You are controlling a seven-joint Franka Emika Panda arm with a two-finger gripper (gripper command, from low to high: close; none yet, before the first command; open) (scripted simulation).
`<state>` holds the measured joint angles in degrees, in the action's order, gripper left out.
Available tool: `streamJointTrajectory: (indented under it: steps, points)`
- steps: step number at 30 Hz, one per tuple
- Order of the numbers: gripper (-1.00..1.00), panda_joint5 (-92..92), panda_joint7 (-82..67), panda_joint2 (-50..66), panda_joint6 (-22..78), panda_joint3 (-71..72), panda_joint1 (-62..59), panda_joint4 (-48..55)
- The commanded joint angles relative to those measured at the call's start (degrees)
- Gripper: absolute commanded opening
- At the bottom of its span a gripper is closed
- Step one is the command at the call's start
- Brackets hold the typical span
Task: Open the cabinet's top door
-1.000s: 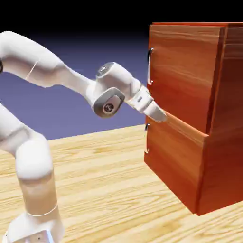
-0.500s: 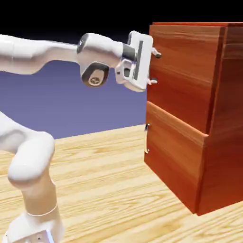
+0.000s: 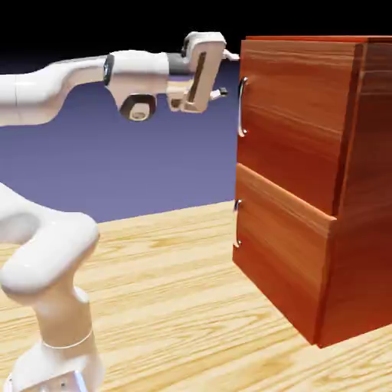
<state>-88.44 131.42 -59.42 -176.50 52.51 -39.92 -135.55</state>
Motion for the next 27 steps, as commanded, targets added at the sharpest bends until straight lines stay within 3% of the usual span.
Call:
streamJointTrajectory:
  steps: [1, 14, 20, 21, 27]
  points:
    - [0.00, -2.48, 2.50, -0.75, -0.07, 1.47, -1.14, 0.71]
    - [0.00, -34.37, 34.58, -10.40, -0.97, 20.41, -15.78, 9.89]
    - [0.00, -36.89, 34.58, -11.52, 2.46, 22.68, -25.70, 16.65]
    - [-1.00, -36.89, 34.58, -11.52, 2.47, 22.68, -25.70, 16.65]
    - [-1.00, -40.45, 34.56, -20.35, 14.76, 16.52, -19.93, 6.50]
